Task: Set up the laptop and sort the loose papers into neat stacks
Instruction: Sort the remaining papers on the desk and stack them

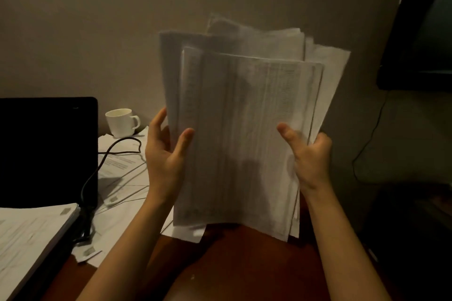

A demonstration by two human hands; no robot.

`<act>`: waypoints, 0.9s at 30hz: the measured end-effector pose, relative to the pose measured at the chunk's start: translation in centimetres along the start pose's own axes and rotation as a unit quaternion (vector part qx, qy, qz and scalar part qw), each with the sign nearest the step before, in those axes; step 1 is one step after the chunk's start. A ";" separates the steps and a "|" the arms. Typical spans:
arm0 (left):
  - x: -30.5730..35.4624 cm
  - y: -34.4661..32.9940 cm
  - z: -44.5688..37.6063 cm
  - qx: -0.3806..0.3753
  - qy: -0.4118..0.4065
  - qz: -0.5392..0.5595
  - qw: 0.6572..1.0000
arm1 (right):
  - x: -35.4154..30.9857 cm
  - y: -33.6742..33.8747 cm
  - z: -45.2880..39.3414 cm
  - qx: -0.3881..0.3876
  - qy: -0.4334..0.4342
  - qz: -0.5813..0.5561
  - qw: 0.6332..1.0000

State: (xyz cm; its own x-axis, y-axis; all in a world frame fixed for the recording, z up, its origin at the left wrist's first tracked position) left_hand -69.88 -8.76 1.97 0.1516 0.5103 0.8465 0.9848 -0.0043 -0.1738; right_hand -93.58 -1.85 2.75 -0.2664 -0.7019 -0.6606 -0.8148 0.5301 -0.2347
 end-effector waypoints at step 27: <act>-3.2 -1.1 0.4 -0.022 0.023 -0.094 0.995 | 3.2 -1.7 2.9 -0.082 0.006 0.137 0.987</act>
State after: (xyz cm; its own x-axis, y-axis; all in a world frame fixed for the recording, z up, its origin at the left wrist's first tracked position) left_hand -71.49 -10.07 -0.72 -0.0327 0.4660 0.8842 0.9988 0.0486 0.0113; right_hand -91.58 -3.59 -1.08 -0.4939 -0.5493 -0.6741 -0.7832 0.6178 0.0703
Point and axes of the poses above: each hand's wrist, its own z-axis away from the middle knuckle, its own y-axis out of the back of the hand, x = y × z, the point moved 6 cm from there along -z, towards the middle knuckle, and after that the axes turned 13 degrees about y, right-handed, at the moved point
